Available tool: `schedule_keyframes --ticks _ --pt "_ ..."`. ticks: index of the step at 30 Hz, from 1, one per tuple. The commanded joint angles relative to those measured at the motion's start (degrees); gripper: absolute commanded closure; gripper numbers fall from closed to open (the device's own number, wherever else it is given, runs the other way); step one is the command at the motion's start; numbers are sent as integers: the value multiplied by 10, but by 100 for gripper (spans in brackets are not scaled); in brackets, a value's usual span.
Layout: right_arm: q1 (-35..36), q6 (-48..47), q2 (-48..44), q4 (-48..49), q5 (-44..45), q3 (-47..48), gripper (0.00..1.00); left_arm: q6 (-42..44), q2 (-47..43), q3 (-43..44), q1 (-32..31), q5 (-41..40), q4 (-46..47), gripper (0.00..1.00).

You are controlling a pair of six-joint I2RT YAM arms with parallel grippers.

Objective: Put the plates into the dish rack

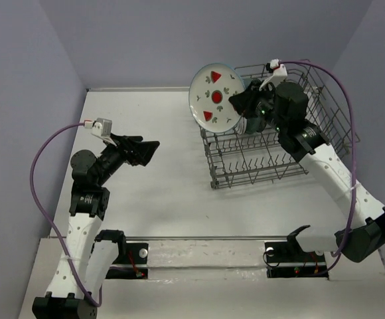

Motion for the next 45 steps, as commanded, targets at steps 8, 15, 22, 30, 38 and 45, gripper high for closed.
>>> schedule_keyframes --ticks 8,15,22,30,38,45 --pt "-1 -174 85 -27 369 166 93 50 -11 22 -12 -39 -40 1" --pt "-1 -190 149 -27 368 201 93 52 -8 24 -13 -38 -42 1" --pt "10 -196 220 -30 361 223 93 55 -9 24 -13 -44 -47 1" --pt "26 -204 269 -35 396 239 93 56 -6 24 -14 -45 -49 1" --pt "48 -197 327 -47 417 258 93 56 -7 24 -14 -48 -49 1" --pt "65 -204 366 -47 428 251 93 56 -6 24 -14 -49 -50 1"
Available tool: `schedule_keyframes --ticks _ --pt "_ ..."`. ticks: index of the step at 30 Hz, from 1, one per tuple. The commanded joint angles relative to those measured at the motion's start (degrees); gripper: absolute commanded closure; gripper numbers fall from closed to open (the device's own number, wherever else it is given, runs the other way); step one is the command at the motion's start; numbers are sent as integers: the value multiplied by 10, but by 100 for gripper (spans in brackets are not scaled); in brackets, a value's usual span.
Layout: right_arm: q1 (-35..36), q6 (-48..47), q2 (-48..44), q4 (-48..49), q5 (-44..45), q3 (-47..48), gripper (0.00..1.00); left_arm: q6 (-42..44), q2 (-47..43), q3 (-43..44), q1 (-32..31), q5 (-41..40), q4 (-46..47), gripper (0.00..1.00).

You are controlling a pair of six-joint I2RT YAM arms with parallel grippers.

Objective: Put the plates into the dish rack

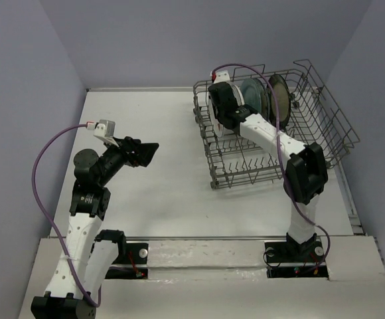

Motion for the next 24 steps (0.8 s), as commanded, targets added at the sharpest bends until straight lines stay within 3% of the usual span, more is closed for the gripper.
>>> schedule_keyframes --ticks 1,4,6,11,13,18,20,24 --pt "14 -9 -2 61 30 34 93 9 -1 23 -4 1 13 1" --pt "19 -11 6 61 36 29 93 10 0 22 -4 1 13 1" --pt "24 -5 3 62 37 26 86 10 -1 23 -3 -1 12 1" --pt "24 8 -17 60 29 26 48 11 0 22 -4 -5 11 1" --pt "24 12 -42 59 25 25 27 13 3 22 -4 -3 11 1" --pt "24 24 -108 46 -19 15 7 13 9 20 -4 -5 13 1" --pt "24 29 -136 41 -34 6 0 14 14 20 -5 -5 13 1" --pt "24 53 -258 41 -97 -51 0 21 19 20 -10 -9 12 1"
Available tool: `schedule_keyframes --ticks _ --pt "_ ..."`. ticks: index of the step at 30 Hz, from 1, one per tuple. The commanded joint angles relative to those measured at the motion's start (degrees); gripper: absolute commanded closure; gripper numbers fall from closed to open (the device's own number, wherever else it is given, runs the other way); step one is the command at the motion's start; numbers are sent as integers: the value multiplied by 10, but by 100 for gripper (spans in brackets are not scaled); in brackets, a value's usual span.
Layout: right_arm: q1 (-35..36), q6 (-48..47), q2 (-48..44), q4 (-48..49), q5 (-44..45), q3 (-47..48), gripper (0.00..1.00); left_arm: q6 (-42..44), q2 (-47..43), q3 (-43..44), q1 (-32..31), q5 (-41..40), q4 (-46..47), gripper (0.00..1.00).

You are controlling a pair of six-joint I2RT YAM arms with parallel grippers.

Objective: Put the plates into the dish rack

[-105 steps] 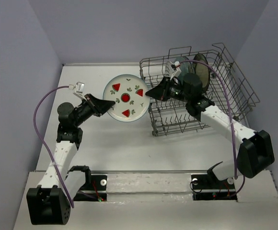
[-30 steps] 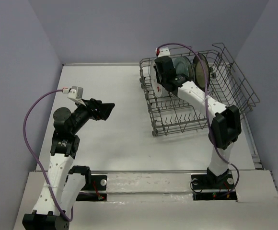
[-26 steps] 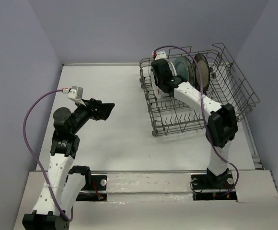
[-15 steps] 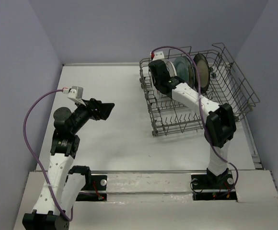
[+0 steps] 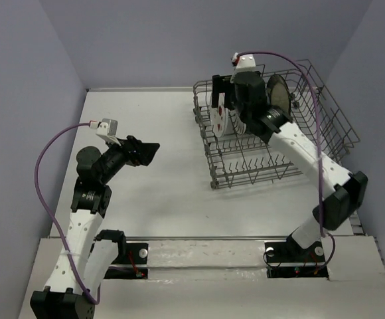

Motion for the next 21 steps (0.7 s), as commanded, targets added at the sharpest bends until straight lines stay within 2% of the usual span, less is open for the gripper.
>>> schedule_keyframes --ticks 1,5,6,7,13,18,21 --pt "6 31 -142 20 -71 -65 0 19 3 20 -8 -5 16 1" --pt "6 56 -294 37 -131 -151 0 31 3 21 -21 -11 15 1" --pt "6 61 -326 42 -152 -199 0 34 2 21 -25 -11 15 1" --pt "6 64 -386 48 -163 -221 0 38 -1 21 -35 -9 16 1" --pt "6 80 -560 49 -232 -373 0 47 -36 16 -78 -17 23 1" --pt "6 113 -697 52 -224 -451 0 14 -101 17 -79 -15 27 1" --pt "6 112 -738 52 -205 -476 0 3 -127 29 -79 -14 19 1"
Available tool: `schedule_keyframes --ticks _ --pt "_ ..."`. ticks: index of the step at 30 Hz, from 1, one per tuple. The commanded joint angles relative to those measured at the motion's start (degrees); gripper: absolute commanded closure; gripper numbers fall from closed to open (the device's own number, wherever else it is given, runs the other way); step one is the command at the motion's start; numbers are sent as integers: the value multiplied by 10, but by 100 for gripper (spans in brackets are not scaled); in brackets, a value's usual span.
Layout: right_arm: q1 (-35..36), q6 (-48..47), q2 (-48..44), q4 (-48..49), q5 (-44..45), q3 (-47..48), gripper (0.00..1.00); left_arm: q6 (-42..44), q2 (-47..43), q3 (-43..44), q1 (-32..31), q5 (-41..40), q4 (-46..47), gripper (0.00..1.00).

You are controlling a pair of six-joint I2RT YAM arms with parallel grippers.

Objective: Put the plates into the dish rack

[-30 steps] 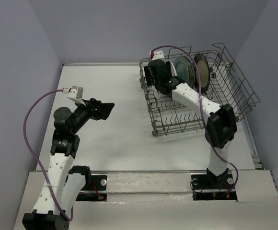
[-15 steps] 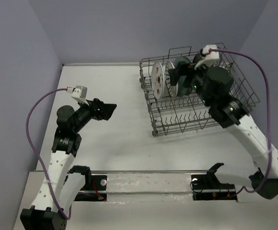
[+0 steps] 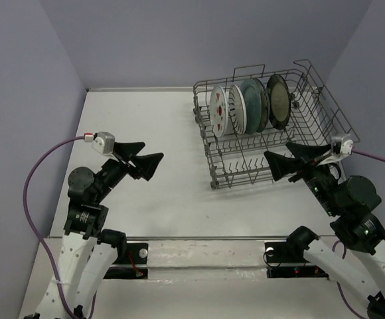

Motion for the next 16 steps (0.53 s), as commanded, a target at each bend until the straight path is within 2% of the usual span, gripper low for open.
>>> schedule_keyframes --ticks 1,8,16 --pt "6 14 -69 16 9 -35 0 -20 -42 32 -1 7 16 1" --pt "6 14 -129 -12 25 -53 0 -31 -49 28 -1 2 11 1" --pt "6 8 -150 -26 51 -66 0 -31 -37 25 -1 1 17 1"
